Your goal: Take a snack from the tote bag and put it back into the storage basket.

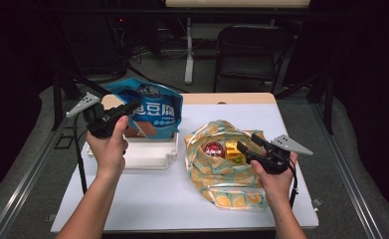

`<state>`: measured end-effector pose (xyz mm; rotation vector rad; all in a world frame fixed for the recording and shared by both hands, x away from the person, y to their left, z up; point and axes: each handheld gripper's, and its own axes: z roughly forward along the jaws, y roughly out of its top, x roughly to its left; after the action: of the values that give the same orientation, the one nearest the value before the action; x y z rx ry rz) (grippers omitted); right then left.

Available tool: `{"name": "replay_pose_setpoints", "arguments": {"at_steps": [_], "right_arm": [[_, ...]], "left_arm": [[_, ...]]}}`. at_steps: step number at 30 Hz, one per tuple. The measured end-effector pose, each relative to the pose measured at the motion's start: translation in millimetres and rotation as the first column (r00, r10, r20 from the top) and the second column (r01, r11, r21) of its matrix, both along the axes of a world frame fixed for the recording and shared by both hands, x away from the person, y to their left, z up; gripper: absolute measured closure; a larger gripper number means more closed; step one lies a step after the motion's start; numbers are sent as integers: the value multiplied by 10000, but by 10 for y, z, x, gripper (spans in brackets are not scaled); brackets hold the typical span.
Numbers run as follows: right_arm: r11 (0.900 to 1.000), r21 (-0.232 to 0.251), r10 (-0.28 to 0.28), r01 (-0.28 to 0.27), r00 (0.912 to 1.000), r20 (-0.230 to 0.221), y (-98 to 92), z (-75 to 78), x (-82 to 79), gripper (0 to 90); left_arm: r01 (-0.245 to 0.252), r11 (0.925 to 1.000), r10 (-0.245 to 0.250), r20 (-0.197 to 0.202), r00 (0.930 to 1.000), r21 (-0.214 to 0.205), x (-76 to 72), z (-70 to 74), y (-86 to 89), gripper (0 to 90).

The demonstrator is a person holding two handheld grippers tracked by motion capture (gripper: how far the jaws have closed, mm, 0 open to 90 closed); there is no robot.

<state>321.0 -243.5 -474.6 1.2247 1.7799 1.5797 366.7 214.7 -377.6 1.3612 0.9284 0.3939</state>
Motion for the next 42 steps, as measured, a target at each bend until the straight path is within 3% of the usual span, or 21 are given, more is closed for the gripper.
{"name": "replay_pose_setpoints", "arguments": {"at_steps": [7,12,22,30,37,42], "right_arm": [[9991,-342,-242,235,9995,-195,-62,-107,-17,323],[9988,-380,-313,304,9992,-232,-66,-116,-24,321],[9981,-458,-418,405,9987,-281,-96,-149,-35,321],[9978,-418,-539,523,9978,-398,-138,-180,-48,322],[9975,-399,-600,583,9973,-428,-142,-205,-42,321],[9973,-451,-606,583,9968,-518,-140,-220,-44,320]], "left_arm": [[-304,9988,302,49,9995,387,-26,-100,170,900],[-415,9991,417,-272,9988,66,11,-238,275,900],[-687,9976,691,-348,9970,122,25,-342,398,900],[-921,9957,922,-675,9934,54,57,-468,494,900],[-1299,9915,1293,-848,9880,-13,96,-552,654,900],[-1481,9885,1445,-1006,9844,-297,162,-657,826,900]]}}
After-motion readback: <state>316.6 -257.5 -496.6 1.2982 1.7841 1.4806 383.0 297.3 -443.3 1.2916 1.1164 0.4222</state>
